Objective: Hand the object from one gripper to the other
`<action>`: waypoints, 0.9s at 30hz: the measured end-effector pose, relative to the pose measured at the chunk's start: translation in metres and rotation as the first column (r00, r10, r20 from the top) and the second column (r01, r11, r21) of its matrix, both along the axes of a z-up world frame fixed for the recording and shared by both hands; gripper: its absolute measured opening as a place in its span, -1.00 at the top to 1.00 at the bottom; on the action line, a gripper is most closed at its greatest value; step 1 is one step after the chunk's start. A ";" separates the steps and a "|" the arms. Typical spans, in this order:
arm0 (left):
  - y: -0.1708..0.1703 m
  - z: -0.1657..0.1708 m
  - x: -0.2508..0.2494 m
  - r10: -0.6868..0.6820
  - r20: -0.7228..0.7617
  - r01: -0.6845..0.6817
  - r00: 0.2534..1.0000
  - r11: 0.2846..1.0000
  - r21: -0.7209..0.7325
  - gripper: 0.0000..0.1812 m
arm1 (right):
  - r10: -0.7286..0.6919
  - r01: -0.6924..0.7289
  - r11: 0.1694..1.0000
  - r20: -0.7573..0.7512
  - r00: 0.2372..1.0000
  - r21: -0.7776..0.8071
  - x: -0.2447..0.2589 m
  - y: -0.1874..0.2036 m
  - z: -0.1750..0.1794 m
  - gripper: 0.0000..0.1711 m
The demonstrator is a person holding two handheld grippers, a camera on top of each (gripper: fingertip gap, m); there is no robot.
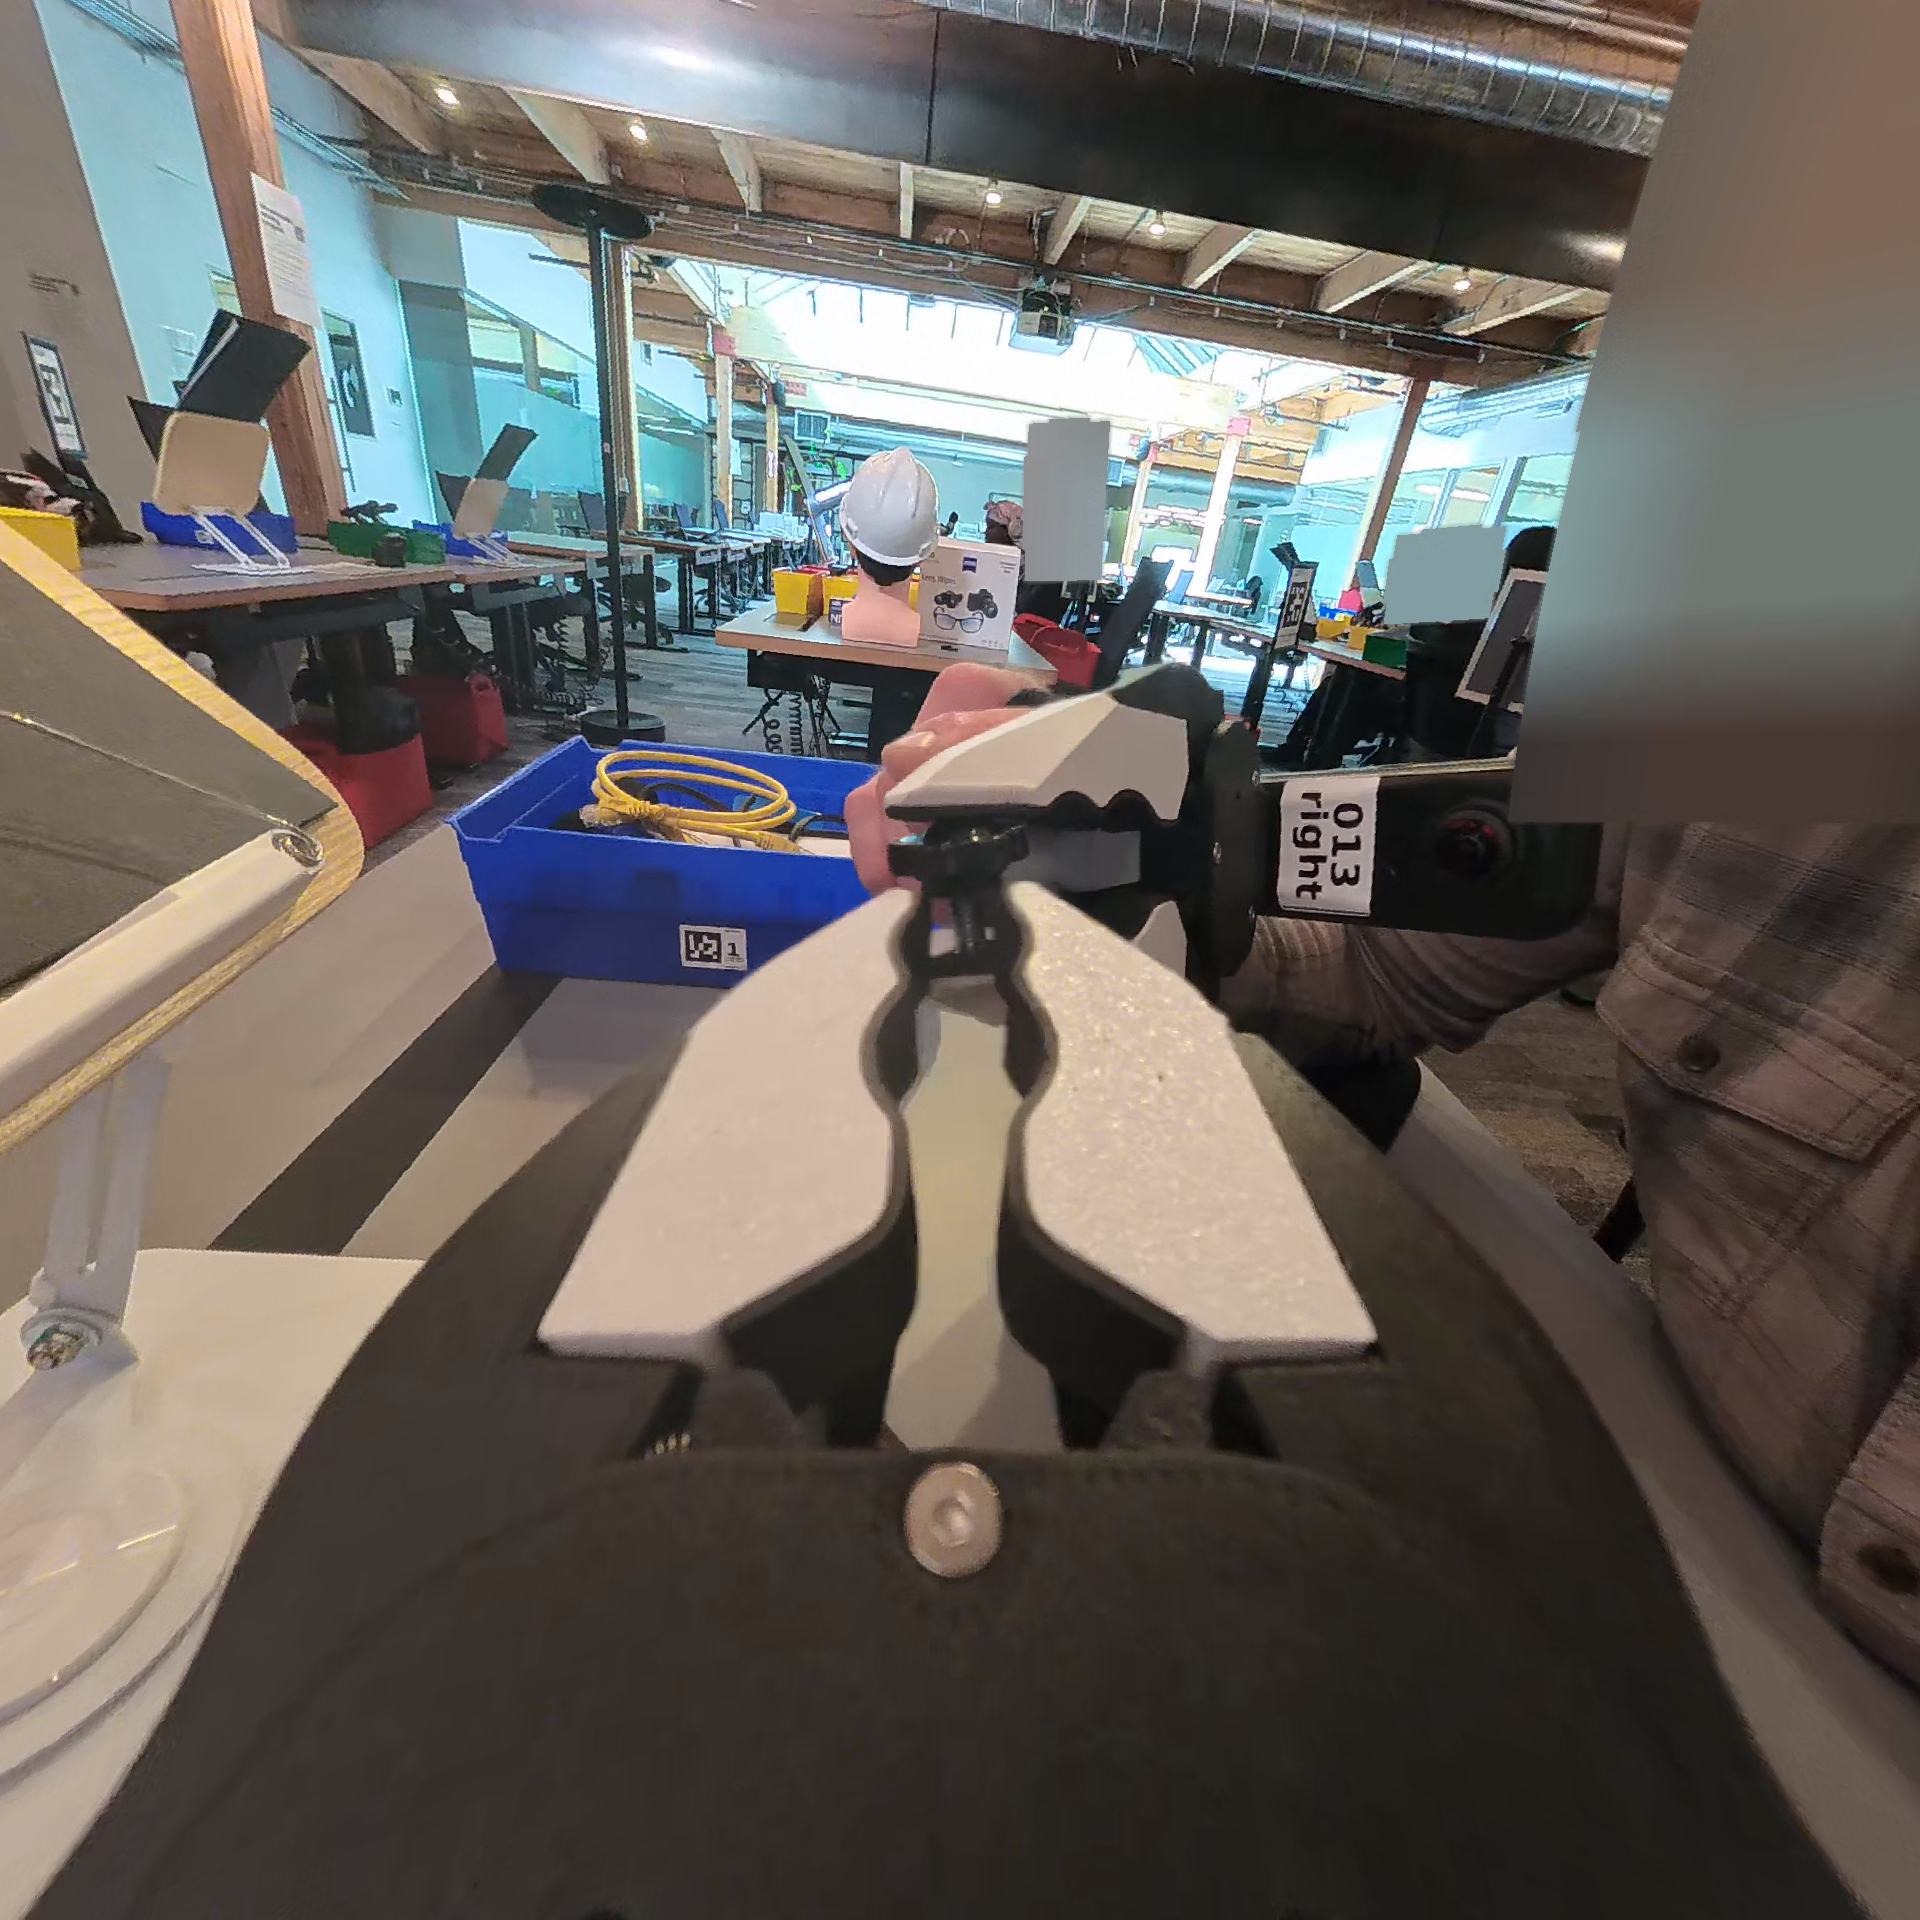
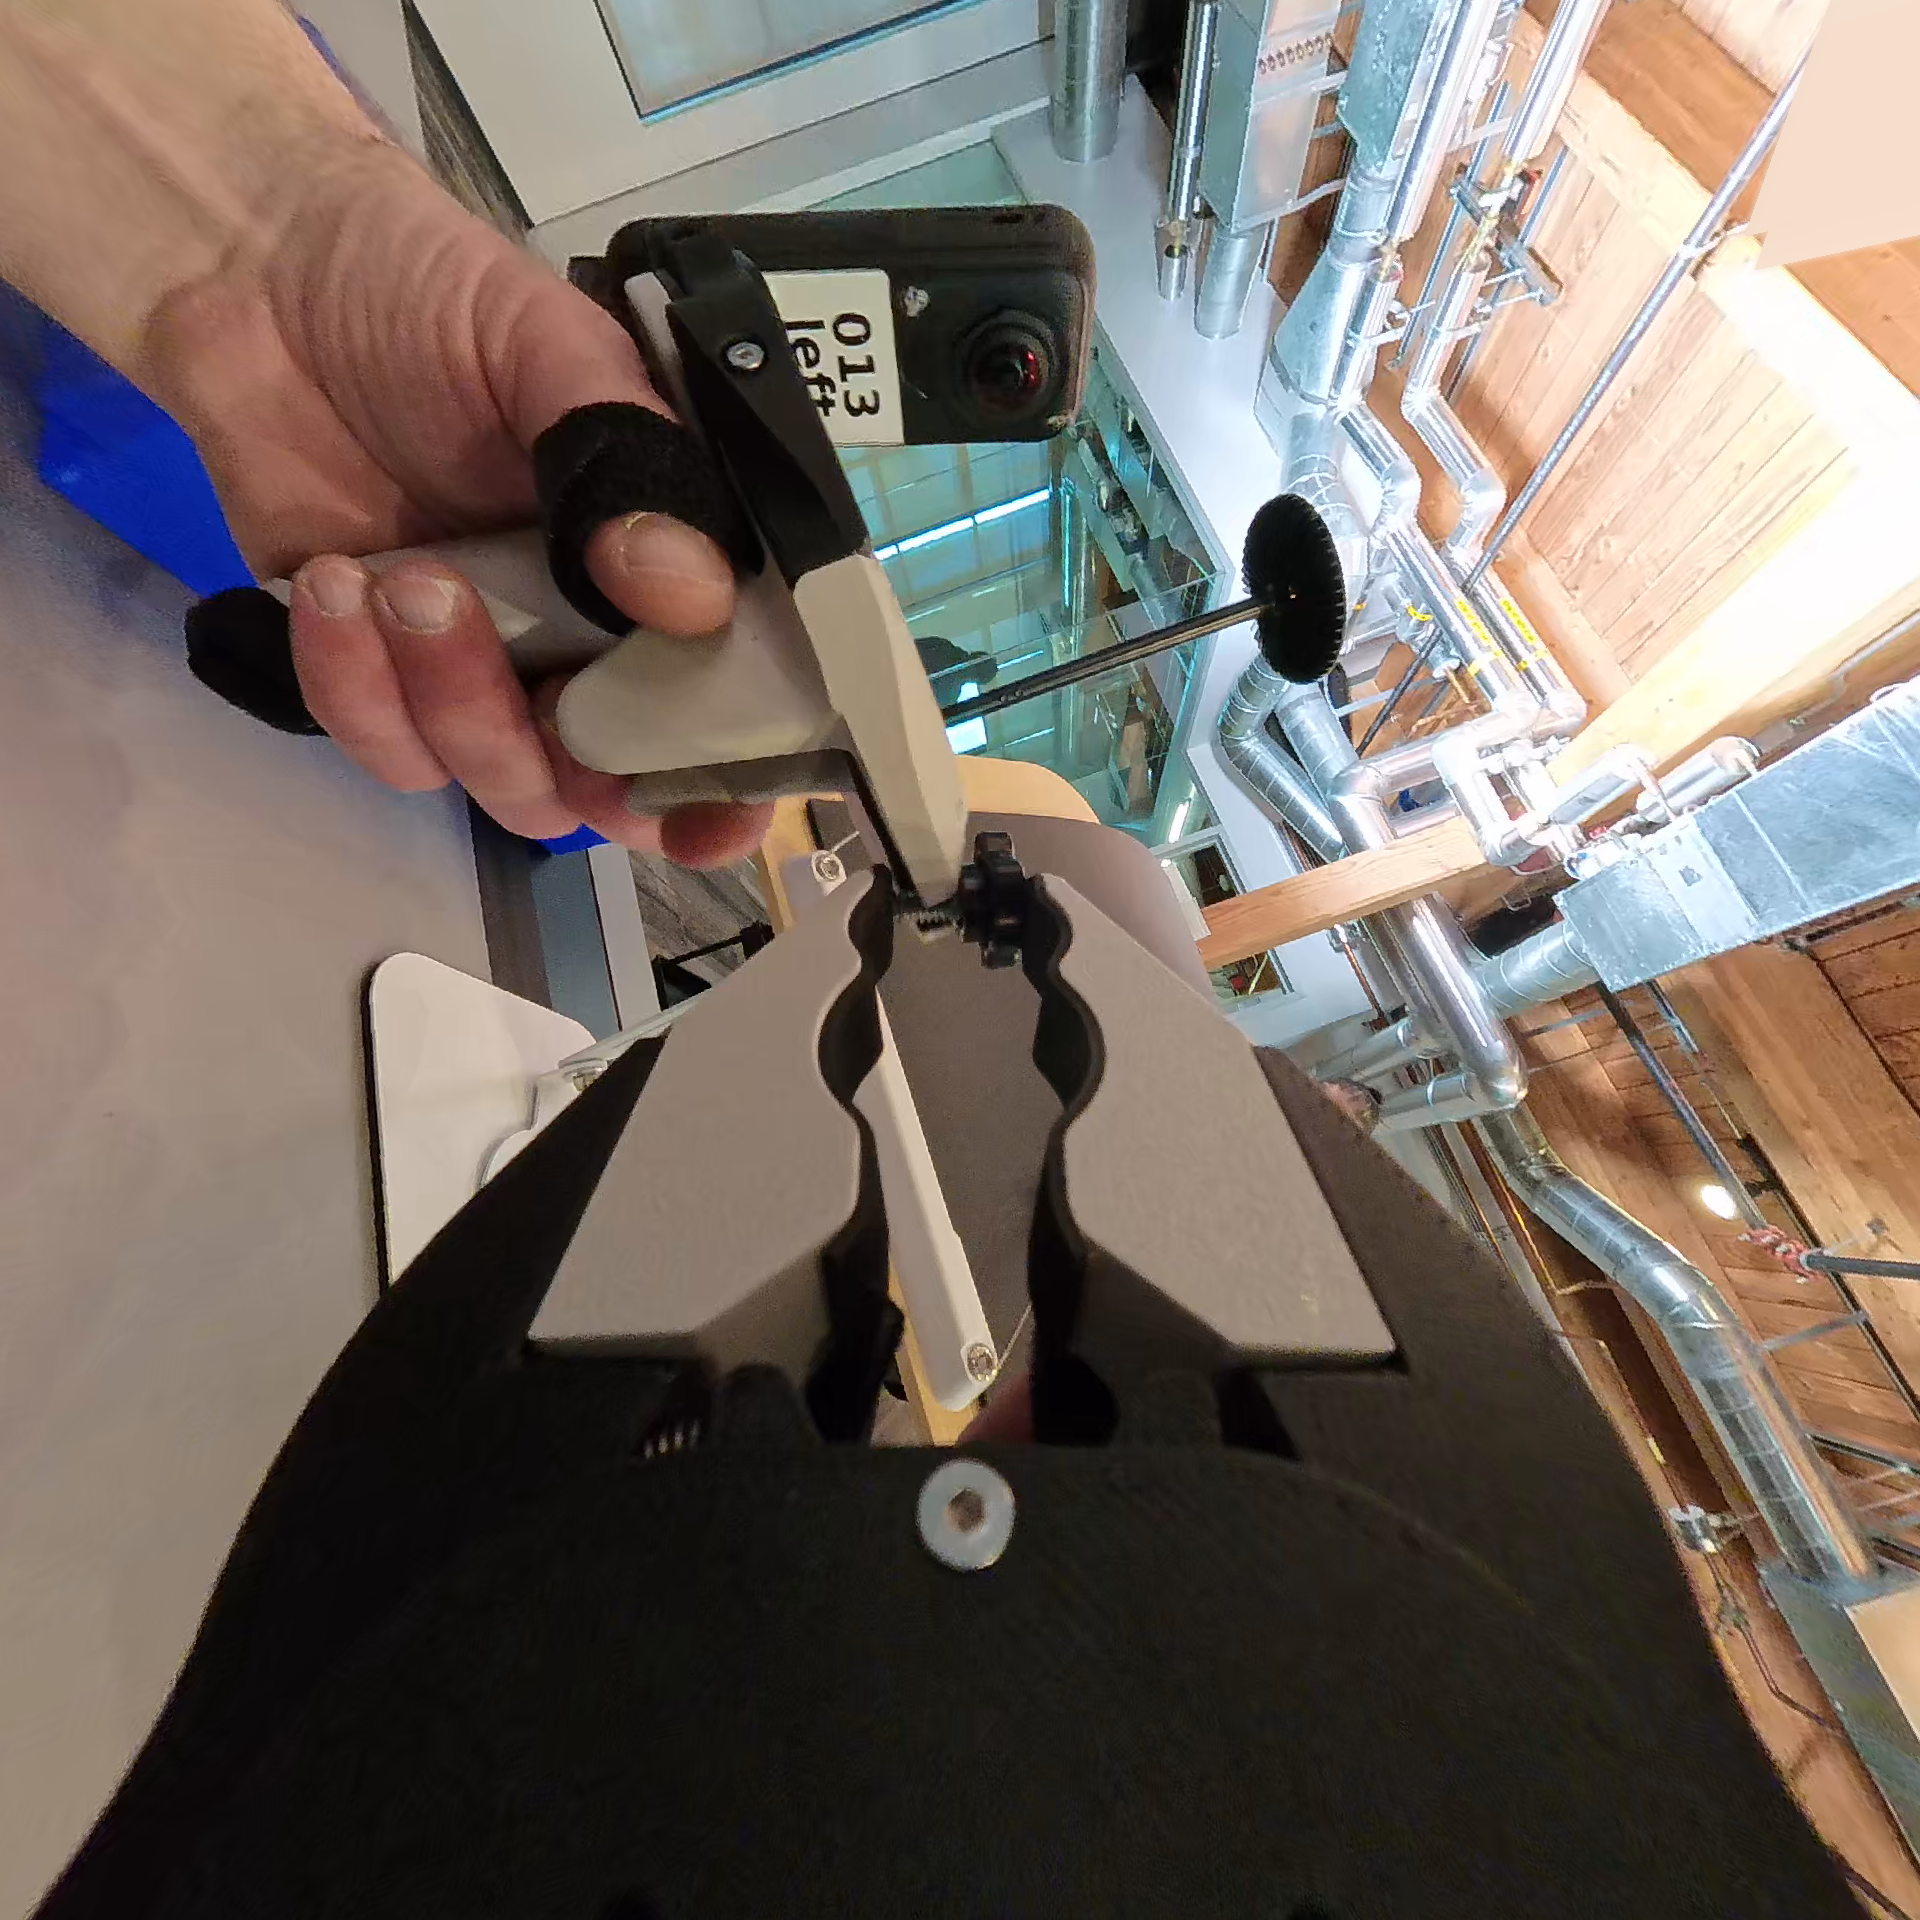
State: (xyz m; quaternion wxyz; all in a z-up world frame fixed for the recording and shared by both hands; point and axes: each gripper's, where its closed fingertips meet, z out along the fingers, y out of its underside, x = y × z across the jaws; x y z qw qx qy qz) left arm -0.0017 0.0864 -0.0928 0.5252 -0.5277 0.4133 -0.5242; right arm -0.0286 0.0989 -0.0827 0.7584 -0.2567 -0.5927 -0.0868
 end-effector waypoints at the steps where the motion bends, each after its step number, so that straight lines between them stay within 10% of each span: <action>1: 0.000 -0.002 0.002 -0.003 -0.011 0.003 1.000 1.000 -0.004 0.81 | 0.007 -0.007 1.000 -0.001 1.000 -0.002 -0.001 -0.001 0.000 0.74; 27: 0.003 -0.007 -0.015 0.154 -0.261 -0.083 0.953 0.960 0.266 0.94 | 0.128 -0.116 0.979 0.063 0.990 -0.165 -0.001 -0.011 -0.013 0.59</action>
